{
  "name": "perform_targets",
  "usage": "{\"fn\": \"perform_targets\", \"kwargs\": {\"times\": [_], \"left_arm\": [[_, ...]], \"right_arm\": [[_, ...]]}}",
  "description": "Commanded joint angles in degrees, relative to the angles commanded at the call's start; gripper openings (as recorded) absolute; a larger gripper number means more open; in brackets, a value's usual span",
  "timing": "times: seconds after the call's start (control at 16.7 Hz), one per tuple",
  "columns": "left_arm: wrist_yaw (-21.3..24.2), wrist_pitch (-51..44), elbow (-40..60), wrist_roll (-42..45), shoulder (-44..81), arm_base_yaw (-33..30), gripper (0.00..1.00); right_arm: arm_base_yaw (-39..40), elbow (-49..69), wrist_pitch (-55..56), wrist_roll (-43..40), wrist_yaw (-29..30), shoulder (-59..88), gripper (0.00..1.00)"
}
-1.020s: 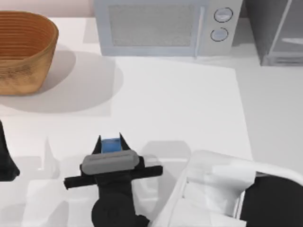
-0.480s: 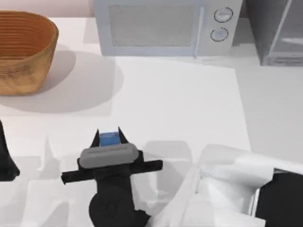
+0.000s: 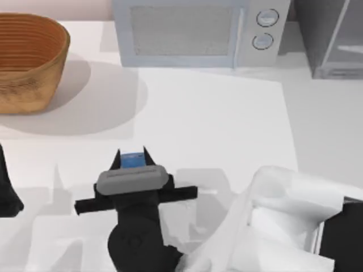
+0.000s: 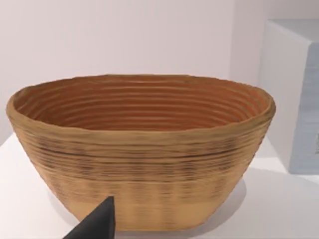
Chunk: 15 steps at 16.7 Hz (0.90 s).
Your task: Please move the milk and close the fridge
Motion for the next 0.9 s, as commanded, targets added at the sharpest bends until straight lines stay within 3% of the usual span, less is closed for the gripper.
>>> {"fn": "perform_targets", "kwargs": {"times": [0.12, 0.3, 0.9], "left_arm": [[0.0, 0.0, 0.0, 0.0, 0.0, 0.0, 1.0], [0.0, 0.0, 0.0, 0.0, 0.0, 0.0, 1.0], [0.0, 0.0, 0.0, 0.0, 0.0, 0.0, 1.0]], "right_arm": [[-2.92, -2.61, -0.49, -0.01, -2.06, -2.84, 0.0], [-10.83, -8.72, -1.78, -0.13, -9.53, -9.75, 0.0], [-56.56, -31.81, -6.33, -0.34, -51.17, -41.19, 0.0]]}}
